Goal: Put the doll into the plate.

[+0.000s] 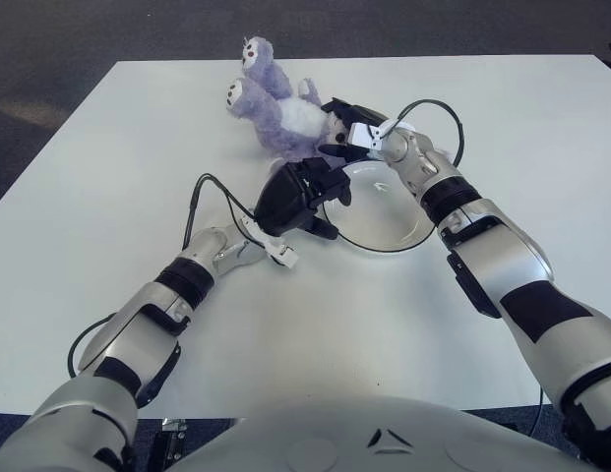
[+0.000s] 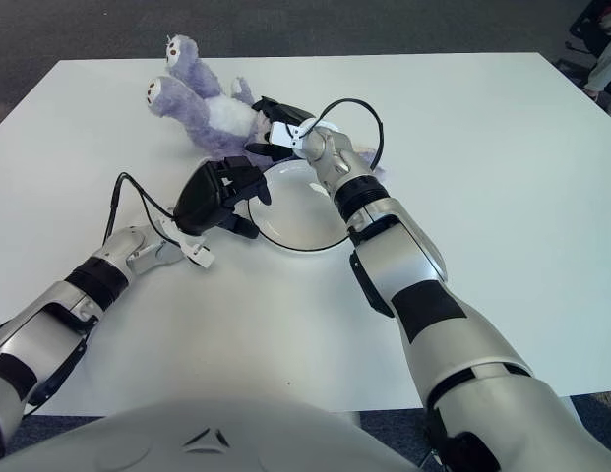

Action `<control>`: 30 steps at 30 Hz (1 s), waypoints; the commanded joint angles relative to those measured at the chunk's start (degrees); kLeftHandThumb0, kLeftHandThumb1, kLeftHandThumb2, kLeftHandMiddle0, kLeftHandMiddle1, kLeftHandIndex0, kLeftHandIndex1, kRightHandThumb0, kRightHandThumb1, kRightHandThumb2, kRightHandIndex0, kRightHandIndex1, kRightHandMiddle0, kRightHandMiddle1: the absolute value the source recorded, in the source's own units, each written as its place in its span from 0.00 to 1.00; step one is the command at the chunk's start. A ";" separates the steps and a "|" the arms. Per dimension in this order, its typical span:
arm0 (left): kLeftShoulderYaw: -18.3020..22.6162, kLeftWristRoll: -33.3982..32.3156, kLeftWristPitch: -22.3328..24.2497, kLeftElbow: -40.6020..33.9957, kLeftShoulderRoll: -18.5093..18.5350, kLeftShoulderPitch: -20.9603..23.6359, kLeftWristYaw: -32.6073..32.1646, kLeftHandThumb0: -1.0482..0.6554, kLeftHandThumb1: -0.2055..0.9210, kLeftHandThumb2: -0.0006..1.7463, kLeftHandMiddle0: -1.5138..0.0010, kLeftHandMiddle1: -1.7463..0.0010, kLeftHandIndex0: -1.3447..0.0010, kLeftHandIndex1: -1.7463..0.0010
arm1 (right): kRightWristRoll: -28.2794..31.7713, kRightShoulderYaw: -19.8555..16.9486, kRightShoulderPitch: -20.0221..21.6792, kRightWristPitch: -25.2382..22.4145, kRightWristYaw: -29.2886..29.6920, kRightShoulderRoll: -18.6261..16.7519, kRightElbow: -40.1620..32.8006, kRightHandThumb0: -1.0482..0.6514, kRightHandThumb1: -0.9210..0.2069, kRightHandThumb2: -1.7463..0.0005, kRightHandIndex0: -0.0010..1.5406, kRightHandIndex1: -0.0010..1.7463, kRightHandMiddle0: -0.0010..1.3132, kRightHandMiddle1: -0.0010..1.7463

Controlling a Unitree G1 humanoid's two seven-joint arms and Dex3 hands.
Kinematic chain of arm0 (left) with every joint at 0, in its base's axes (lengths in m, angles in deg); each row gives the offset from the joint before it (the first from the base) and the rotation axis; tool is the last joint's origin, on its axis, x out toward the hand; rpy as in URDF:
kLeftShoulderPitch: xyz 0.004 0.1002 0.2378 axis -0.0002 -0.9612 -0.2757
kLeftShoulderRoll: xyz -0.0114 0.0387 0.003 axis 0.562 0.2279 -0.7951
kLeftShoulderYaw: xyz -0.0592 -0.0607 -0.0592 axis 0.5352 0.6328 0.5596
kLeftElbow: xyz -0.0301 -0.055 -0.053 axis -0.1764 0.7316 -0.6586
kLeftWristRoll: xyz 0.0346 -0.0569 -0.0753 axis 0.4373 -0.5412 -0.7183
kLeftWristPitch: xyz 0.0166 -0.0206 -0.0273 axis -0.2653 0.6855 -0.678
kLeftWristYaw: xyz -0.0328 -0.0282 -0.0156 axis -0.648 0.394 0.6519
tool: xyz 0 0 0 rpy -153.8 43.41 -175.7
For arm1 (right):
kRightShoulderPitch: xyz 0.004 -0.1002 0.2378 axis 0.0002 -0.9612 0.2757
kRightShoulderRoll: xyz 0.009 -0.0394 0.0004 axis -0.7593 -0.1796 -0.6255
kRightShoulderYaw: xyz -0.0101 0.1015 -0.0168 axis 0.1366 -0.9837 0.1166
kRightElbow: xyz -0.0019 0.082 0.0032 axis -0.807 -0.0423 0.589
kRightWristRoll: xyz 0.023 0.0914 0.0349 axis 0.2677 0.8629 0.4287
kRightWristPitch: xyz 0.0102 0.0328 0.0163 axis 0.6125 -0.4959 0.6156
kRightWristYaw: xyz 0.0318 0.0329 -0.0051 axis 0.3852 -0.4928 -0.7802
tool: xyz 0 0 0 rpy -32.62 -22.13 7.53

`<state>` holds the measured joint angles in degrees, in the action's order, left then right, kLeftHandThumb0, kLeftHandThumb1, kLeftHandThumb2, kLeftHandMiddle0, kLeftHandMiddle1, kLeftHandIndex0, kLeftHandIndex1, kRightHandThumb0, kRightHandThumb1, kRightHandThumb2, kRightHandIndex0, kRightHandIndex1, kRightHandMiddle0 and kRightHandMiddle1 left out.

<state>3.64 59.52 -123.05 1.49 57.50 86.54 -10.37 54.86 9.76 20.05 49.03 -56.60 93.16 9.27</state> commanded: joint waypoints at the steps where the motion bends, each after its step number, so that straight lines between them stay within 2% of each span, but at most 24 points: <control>1: 1.31 -0.13 2.52 2.48 3.33 -1.87 3.64 0.34 0.47 0.74 0.22 0.00 0.55 0.00 | -1.10 0.54 0.65 -0.67 0.59 0.11 1.11 0.01 0.00 0.60 0.00 0.00 0.00 0.29; 5: 2.00 -0.09 4.65 1.63 4.48 -2.70 6.78 0.33 0.47 0.75 0.21 0.00 0.55 0.00 | -1.33 0.88 0.68 -0.91 0.98 0.38 0.95 0.01 0.00 0.60 0.00 0.00 0.00 0.29; 9: 2.98 -0.06 7.55 0.37 8.38 -5.23 11.18 0.33 0.47 0.75 0.21 0.00 0.55 0.00 | -1.62 1.17 0.67 -1.64 1.14 0.58 0.60 0.02 0.00 0.60 0.00 0.00 0.00 0.27; 18: 3.40 1.56 13.64 -3.89 11.21 -6.93 17.31 0.33 0.47 0.75 0.17 0.00 0.55 0.00 | -1.94 1.10 0.47 -2.60 1.78 0.58 0.34 0.03 0.00 0.60 0.02 0.01 0.00 0.30; 23: 4.09 0.07 13.49 -3.63 14.86 -7.19 22.52 0.33 0.47 0.75 0.15 0.00 0.55 0.00 | -1.97 1.24 0.25 -3.24 1.46 0.62 0.35 0.03 0.00 0.60 0.03 0.01 0.00 0.31; 30: 5.40 -0.36 15.66 -4.45 15.99 -8.19 24.97 0.33 0.47 0.75 0.15 0.00 0.55 0.00 | -1.93 1.40 -0.01 -3.54 0.78 0.96 0.44 0.03 0.00 0.58 0.03 0.01 0.00 0.28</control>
<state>10.04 57.90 -108.95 -4.30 72.56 82.14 11.65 53.59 10.80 20.33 46.14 -55.09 93.60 9.62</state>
